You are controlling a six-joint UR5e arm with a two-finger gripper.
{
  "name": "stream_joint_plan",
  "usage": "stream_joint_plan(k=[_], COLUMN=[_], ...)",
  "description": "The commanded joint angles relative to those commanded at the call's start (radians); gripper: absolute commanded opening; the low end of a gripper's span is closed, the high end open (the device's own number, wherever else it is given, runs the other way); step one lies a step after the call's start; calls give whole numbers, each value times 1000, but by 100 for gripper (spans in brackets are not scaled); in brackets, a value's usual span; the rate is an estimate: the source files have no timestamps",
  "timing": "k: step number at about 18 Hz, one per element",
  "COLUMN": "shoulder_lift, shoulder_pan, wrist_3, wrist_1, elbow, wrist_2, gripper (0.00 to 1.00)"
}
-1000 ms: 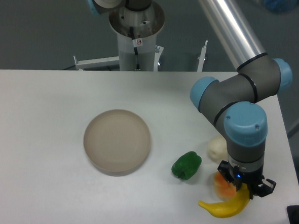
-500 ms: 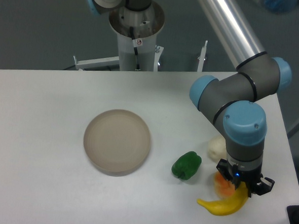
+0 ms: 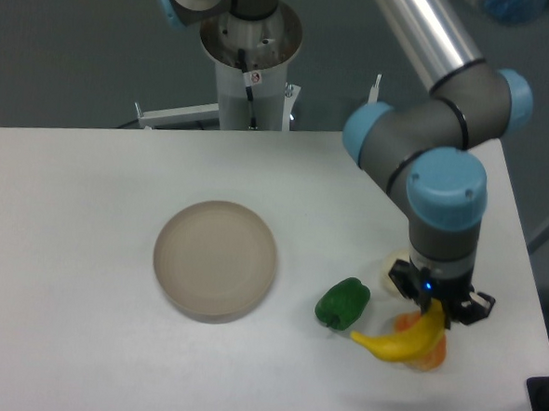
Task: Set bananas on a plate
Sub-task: 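Lift the banana and carry it over the beige plate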
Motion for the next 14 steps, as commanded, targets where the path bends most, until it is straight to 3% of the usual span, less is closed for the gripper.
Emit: stream_joint_plan(k=[7,14], shoulder_lift=[146,186], shoulder_pan=[-21,-121], wrist_3=[-165,-412], wrist_1=[-5,-6], elbow=[-199,-314], wrist_2=[-87,-94], gripper=[35,35])
